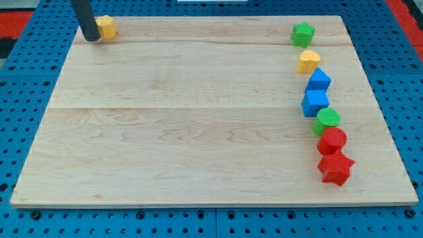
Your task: Push the yellow heart slightly right and left
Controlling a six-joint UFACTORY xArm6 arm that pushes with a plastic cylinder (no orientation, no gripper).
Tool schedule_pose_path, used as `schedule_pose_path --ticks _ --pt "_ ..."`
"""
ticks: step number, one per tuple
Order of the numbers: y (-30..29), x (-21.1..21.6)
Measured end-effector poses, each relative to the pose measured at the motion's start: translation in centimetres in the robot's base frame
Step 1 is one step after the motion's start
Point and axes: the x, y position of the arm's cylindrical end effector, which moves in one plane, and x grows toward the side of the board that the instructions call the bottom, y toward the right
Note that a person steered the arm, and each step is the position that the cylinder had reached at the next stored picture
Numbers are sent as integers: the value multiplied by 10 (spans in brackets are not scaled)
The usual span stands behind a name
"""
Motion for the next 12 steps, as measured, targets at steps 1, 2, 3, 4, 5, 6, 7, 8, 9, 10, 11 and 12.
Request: schedule_pose_path --ticks 1,2,3,4,5,6,7,8,9,10,11,12 --pt "47 32" --pt "107 58" --pt "180 66" --pt "240 60" --pt "269 45" --pt "318 40" --pt "366 16" --pt "416 49" --pt "470 75" --pt "506 76" --pt "550 92" --pt "528 149"
